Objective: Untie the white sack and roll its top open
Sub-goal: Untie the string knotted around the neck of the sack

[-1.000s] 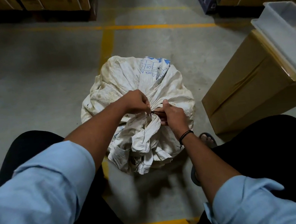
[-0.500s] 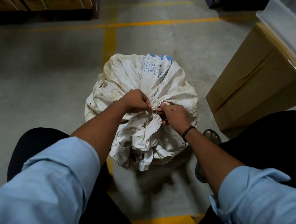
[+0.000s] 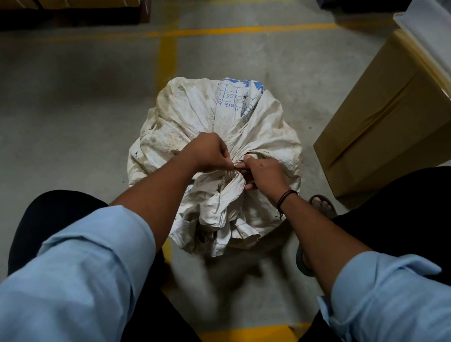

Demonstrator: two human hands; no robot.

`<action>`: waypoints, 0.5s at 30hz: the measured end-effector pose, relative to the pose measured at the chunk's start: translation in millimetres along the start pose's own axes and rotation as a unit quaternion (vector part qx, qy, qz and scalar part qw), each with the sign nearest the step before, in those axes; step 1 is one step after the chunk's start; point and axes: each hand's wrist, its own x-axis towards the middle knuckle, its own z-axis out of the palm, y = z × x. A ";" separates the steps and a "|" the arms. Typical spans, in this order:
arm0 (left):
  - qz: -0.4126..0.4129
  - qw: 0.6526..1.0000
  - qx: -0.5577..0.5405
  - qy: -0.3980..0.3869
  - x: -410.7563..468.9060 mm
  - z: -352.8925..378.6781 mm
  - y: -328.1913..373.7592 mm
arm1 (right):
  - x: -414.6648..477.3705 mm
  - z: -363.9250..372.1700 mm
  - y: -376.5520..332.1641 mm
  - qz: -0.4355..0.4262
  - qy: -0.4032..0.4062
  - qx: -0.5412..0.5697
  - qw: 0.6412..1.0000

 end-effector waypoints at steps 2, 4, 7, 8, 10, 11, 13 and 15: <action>-0.003 1.000 0.014 0.010 -0.9 2.6 2.2 | 0.6 0.3 0.5 -0.003 0.005 0.000 1.000; -0.006 1.000 0.022 0.017 -1.1 3.1 3.6 | 1.1 0.8 1.4 -0.003 0.007 0.001 1.000; -0.011 0.999 0.041 0.024 -0.8 3.9 6.6 | 0.4 3.1 3.5 -0.015 0.015 -0.018 1.000; -0.008 0.998 0.055 0.027 -0.7 5.6 7.4 | 0.2 4.0 4.7 -0.022 0.015 -0.029 0.999; 0.001 0.996 0.089 0.032 -1.2 8.8 8.7 | -1.1 6.1 6.1 -0.036 0.009 -0.039 0.999; 0.008 0.994 0.104 0.034 -2.1 9.3 9.3 | -1.5 7.3 6.7 -0.040 0.007 -0.041 0.998; 0.020 0.992 0.121 0.033 -4.4 8.2 10.0 | -1.4 8.5 7.1 -0.040 0.005 -0.044 0.998; 0.038 0.991 0.125 0.031 -5.8 8.3 10.3 | -1.5 8.6 7.3 -0.045 0.004 -0.053 0.998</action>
